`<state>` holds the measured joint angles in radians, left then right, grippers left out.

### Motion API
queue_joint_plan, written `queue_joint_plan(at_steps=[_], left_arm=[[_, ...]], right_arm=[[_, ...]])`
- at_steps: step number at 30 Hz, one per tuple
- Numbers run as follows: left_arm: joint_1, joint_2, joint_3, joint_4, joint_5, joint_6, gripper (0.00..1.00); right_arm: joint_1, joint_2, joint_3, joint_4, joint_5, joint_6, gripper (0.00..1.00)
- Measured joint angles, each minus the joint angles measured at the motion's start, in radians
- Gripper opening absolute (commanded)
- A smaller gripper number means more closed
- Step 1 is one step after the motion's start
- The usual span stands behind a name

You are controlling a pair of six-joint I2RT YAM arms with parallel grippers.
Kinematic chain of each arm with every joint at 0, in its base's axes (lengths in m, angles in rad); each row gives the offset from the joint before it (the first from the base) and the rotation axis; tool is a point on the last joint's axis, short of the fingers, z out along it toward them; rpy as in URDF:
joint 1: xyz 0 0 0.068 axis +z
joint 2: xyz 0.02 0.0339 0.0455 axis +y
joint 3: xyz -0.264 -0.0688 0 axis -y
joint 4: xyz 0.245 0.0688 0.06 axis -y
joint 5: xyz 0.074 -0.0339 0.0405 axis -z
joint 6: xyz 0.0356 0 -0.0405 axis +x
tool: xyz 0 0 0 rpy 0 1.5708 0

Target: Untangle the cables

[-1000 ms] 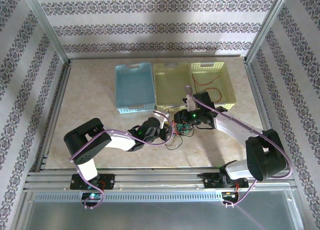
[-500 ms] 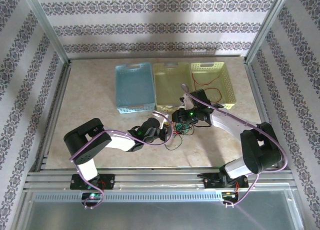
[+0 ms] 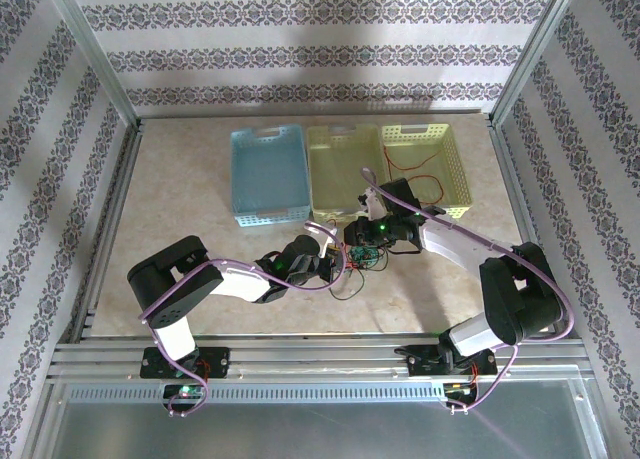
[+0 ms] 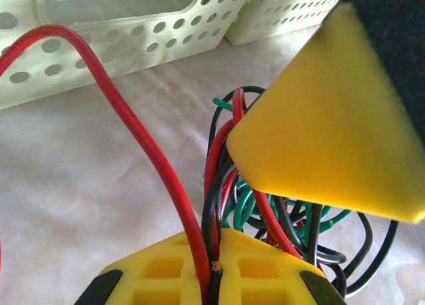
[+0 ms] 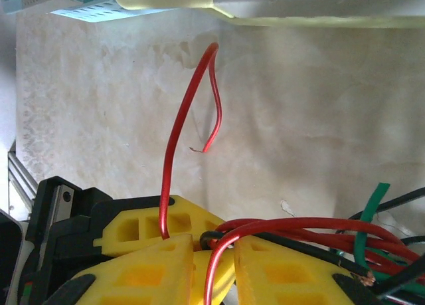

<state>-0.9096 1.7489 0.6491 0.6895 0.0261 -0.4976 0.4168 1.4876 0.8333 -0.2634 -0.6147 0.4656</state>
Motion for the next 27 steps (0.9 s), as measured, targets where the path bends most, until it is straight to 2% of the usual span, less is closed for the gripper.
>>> queue_joint_plan(at_steps=[12,15,19,27], left_arm=[[0.0,0.0,0.0,-0.001,-0.006,0.0,0.0],[0.0,0.0,0.0,-0.001,-0.008,0.0,0.0],[-0.001,0.0,-0.003,-0.001,-0.011,0.0,0.0],[-0.008,0.0,-0.014,0.014,-0.035,-0.002,0.0]], right_arm=[[0.018,0.065,0.066,-0.045,-0.023,-0.001,0.27],[0.02,0.082,0.078,-0.051,-0.023,-0.002,0.2],[0.02,0.095,0.084,-0.065,-0.022,-0.005,0.0],[0.007,0.058,0.051,-0.05,-0.023,0.011,0.0]])
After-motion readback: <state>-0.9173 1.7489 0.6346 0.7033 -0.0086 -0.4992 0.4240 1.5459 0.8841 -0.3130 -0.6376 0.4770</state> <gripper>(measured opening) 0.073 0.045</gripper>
